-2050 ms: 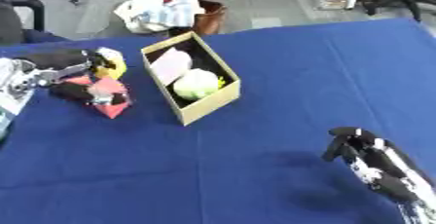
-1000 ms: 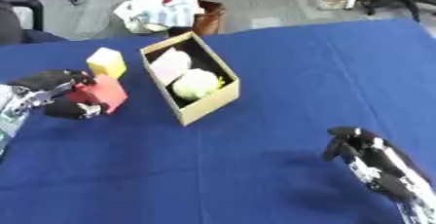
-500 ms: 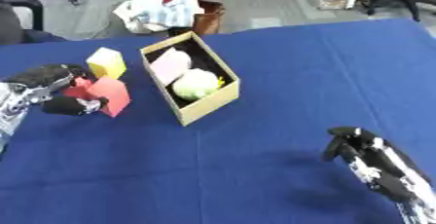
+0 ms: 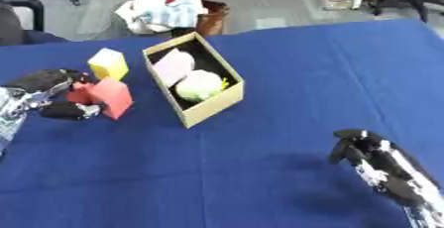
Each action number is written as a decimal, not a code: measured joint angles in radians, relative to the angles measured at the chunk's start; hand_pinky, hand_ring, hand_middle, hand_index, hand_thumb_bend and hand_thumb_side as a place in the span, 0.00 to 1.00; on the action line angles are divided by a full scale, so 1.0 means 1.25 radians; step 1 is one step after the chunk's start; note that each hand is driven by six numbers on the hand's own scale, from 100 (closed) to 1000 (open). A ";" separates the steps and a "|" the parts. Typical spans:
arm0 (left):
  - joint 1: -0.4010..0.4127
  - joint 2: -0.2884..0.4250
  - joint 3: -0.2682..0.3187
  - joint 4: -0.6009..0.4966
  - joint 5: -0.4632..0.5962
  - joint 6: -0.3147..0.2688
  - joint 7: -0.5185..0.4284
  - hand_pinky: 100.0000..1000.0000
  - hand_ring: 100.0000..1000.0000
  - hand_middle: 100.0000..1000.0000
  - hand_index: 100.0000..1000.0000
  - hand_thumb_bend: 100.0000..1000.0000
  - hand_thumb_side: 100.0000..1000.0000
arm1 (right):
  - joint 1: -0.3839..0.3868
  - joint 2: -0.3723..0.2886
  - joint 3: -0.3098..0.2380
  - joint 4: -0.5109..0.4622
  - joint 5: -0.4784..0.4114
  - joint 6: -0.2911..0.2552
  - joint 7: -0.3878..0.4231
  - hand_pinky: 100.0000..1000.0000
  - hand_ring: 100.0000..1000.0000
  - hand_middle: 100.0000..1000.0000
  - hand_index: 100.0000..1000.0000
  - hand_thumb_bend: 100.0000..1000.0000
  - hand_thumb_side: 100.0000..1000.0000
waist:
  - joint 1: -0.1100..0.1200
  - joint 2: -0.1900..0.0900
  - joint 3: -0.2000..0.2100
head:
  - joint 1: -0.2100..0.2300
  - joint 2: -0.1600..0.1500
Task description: Pick up objects on the table and place them in the box.
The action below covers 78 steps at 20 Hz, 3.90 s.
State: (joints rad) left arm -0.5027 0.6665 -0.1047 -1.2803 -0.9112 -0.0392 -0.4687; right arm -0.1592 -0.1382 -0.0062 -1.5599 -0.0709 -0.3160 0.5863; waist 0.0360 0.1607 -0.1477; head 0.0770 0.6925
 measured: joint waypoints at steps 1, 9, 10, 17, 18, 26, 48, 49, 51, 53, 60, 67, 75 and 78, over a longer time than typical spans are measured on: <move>0.002 0.000 0.000 0.003 -0.001 0.001 0.000 0.78 0.73 0.79 0.92 0.31 0.82 | 0.000 0.000 0.000 0.000 0.000 0.000 0.000 0.52 0.54 0.49 0.76 0.00 0.37 | 0.000 0.000 0.000 | 0.000 0.000; 0.006 -0.007 -0.001 0.012 0.004 -0.007 -0.006 0.77 0.70 0.74 0.88 0.27 0.81 | 0.000 0.000 0.000 0.000 0.000 0.000 0.000 0.52 0.54 0.49 0.76 0.00 0.37 | 0.000 0.000 0.000 | 0.000 0.000; 0.006 -0.007 -0.001 0.012 0.006 -0.009 -0.007 0.77 0.70 0.74 0.88 0.27 0.81 | 0.000 0.000 0.000 0.000 0.000 0.000 0.000 0.52 0.54 0.49 0.76 0.00 0.37 | 0.000 0.000 0.000 | 0.000 0.000; 0.005 -0.007 -0.001 0.008 0.020 -0.014 0.001 0.72 0.62 0.62 0.78 0.04 0.23 | 0.000 0.000 0.000 0.000 0.000 0.001 -0.001 0.52 0.54 0.49 0.76 0.00 0.37 | 0.000 0.000 -0.002 | 0.000 0.000; 0.005 -0.007 -0.001 0.004 0.024 -0.013 0.005 0.72 0.61 0.60 0.77 0.01 0.22 | 0.000 0.000 0.000 0.000 0.000 0.001 -0.001 0.52 0.54 0.49 0.76 0.00 0.37 | 0.000 0.000 -0.002 | 0.000 0.000; -0.054 -0.006 0.009 -0.069 0.085 -0.001 0.043 0.71 0.59 0.57 0.76 0.00 0.18 | 0.000 0.000 0.000 0.000 0.000 0.002 -0.002 0.52 0.54 0.49 0.76 0.00 0.37 | 0.000 0.000 -0.001 | 0.000 0.000; -0.092 -0.060 -0.005 0.036 -0.059 -0.006 -0.009 0.77 0.72 0.76 0.90 0.31 1.00 | 0.000 0.000 0.000 0.000 0.000 0.003 -0.002 0.52 0.53 0.49 0.76 0.00 0.37 | 0.000 -0.003 -0.004 | -0.005 0.000; -0.089 -0.066 -0.004 0.039 -0.065 -0.004 -0.008 0.77 0.72 0.76 0.89 0.31 1.00 | 0.000 0.000 0.000 0.000 0.000 0.002 -0.002 0.52 0.53 0.49 0.76 0.00 0.37 | 0.000 -0.003 -0.004 | -0.005 0.000; -0.083 -0.077 -0.002 0.044 -0.077 0.002 -0.004 0.77 0.72 0.76 0.89 0.30 1.00 | 0.000 0.000 0.000 0.000 0.001 0.002 -0.002 0.52 0.53 0.49 0.76 0.00 0.37 | 0.000 -0.003 -0.004 | -0.006 0.000; -0.080 -0.084 -0.001 0.048 -0.088 0.008 0.000 0.77 0.72 0.76 0.89 0.28 1.00 | 0.000 0.000 0.000 0.000 0.001 0.002 -0.002 0.52 0.53 0.49 0.76 0.00 0.37 | 0.000 -0.003 -0.004 | -0.006 0.000; -0.069 -0.091 0.009 0.055 -0.110 0.028 0.020 0.75 0.70 0.74 0.89 0.24 0.89 | 0.000 0.000 0.000 0.000 0.002 0.002 -0.002 0.52 0.53 0.49 0.76 0.00 0.37 | 0.000 -0.003 -0.003 | -0.006 0.000; -0.056 -0.096 0.010 0.057 -0.094 0.035 0.032 0.72 0.65 0.71 0.87 0.15 0.70 | 0.000 0.000 0.000 0.000 0.002 0.002 -0.002 0.52 0.53 0.49 0.76 0.00 0.37 | 0.000 -0.003 -0.002 | -0.006 0.000; -0.053 -0.105 0.010 0.050 -0.056 0.037 0.052 0.66 0.53 0.59 0.82 0.00 0.21 | 0.000 0.000 0.000 0.000 0.002 0.002 -0.002 0.52 0.53 0.49 0.76 0.00 0.37 | 0.000 -0.005 -0.003 | -0.006 0.000; -0.051 -0.105 0.009 0.046 -0.044 0.039 0.066 0.63 0.48 0.55 0.81 0.00 0.19 | 0.000 0.000 0.000 0.000 0.002 0.002 -0.002 0.52 0.53 0.49 0.76 0.00 0.37 | 0.000 -0.005 -0.003 | -0.006 0.000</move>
State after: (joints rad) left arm -0.5662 0.5351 -0.0935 -1.2232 -0.9668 0.0095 -0.3863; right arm -0.1588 -0.1382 -0.0059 -1.5594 -0.0685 -0.3130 0.5842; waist 0.0360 0.1547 -0.1517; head 0.0692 0.6928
